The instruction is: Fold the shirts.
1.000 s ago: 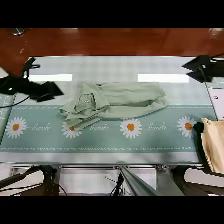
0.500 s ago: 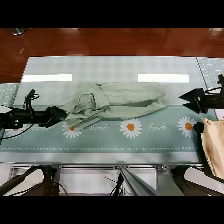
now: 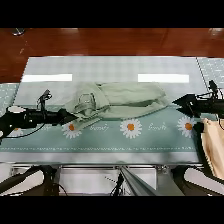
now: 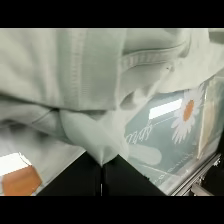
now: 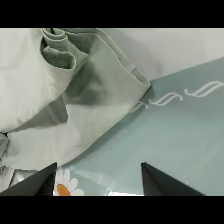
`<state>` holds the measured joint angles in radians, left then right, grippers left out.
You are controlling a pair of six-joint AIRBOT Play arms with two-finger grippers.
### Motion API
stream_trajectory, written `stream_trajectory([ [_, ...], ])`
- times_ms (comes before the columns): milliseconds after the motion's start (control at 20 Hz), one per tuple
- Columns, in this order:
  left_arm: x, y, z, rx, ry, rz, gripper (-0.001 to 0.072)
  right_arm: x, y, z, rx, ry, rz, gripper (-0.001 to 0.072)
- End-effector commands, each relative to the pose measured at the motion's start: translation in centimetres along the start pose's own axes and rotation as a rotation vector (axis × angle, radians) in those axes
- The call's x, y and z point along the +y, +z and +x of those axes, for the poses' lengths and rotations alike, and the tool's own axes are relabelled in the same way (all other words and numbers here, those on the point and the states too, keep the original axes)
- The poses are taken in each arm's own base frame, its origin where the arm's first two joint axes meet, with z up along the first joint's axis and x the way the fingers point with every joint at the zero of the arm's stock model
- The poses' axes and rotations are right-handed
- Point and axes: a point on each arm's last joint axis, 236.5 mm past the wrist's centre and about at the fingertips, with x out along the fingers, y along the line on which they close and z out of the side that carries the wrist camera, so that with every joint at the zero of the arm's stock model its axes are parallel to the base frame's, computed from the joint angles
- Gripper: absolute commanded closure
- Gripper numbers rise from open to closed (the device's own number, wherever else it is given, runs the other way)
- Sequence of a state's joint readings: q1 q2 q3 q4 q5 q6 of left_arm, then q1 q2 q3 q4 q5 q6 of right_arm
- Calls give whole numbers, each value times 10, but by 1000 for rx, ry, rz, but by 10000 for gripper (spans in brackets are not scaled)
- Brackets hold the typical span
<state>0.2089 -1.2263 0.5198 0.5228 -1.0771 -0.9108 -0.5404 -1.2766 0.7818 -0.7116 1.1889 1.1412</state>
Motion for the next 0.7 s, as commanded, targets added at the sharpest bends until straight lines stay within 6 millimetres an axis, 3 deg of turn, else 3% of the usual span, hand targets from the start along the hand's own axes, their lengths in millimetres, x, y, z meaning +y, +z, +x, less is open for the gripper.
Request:
stream_trajectory([
  [0, -15, 12, 0, -22, -35, 35, 686, -8, 5, 1, -22, -32, 2, 101],
  [300, -27, 27, -4, -65, -68, 33, 686, -18, 23, 1, -96, -68, 15, 102],
  [550, -27, 27, -4, -65, -68, 32, 685, -32, 14, 29, -9, -29, 98, 102],
  [650, -27, 27, -4, -65, -68, 32, 685, -28, 8, 46, 43, -31, 72, 102],
])
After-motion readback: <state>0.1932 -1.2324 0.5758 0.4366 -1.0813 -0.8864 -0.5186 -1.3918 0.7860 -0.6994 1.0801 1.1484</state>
